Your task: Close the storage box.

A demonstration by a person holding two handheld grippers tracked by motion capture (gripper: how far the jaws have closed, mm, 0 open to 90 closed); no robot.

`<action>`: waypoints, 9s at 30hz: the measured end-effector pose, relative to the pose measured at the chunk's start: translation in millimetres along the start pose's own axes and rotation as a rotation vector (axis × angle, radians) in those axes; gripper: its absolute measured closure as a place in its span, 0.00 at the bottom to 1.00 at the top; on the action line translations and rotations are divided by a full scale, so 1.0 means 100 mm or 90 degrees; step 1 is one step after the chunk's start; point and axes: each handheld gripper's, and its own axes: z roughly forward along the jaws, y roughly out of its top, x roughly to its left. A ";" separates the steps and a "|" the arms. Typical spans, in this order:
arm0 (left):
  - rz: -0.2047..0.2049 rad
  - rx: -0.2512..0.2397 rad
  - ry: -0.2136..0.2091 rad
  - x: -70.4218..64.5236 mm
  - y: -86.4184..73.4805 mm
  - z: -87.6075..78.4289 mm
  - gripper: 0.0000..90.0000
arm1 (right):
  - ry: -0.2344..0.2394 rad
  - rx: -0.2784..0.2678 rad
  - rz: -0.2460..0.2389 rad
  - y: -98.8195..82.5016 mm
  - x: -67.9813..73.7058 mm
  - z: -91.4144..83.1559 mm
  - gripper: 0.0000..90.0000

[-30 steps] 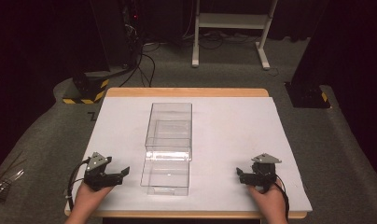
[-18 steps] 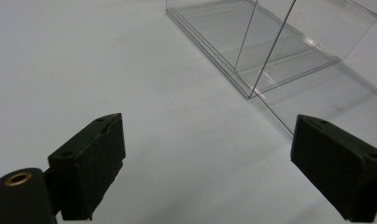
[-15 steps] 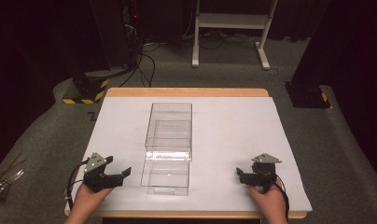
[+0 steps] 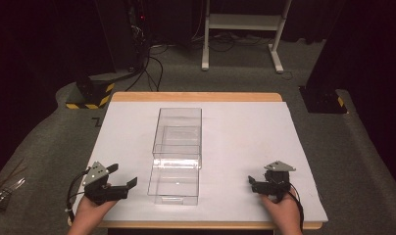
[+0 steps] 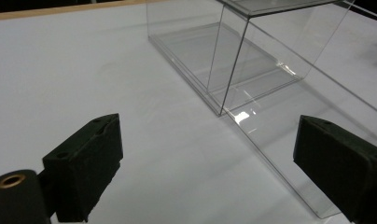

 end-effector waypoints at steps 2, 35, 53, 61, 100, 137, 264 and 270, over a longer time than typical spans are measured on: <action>-0.001 -0.003 -0.004 -0.03 0.00 -0.02 0.10 | 0.000 0.000 0.000 0.00 0.00 0.00 0.12; 0.021 -0.037 -0.100 -0.48 0.03 -0.10 0.08 | 0.000 0.000 0.000 0.00 0.00 0.00 0.12; 0.034 0.002 -0.126 -0.54 -0.08 0.05 0.08 | 0.000 -0.001 0.000 0.00 0.00 0.00 0.12; 0.045 0.025 -0.142 -0.60 -0.13 0.13 0.11 | 0.000 -0.001 0.000 0.00 0.00 0.00 0.12; 0.066 0.000 -0.132 -0.71 -0.18 0.18 0.44 | 0.000 -0.001 -0.001 0.00 0.00 0.00 0.12; 0.060 -0.036 -0.086 -0.69 -0.10 0.27 0.52 | 0.000 -0.001 -0.001 0.00 0.00 0.00 0.12; -0.034 -0.004 0.046 -0.32 0.26 1.28 0.28 | 0.004 -0.002 0.001 0.00 -0.01 0.00 0.12; -0.040 -0.004 0.039 -0.32 0.26 1.26 0.27 | 0.005 -0.002 0.001 0.00 -0.01 0.00 0.12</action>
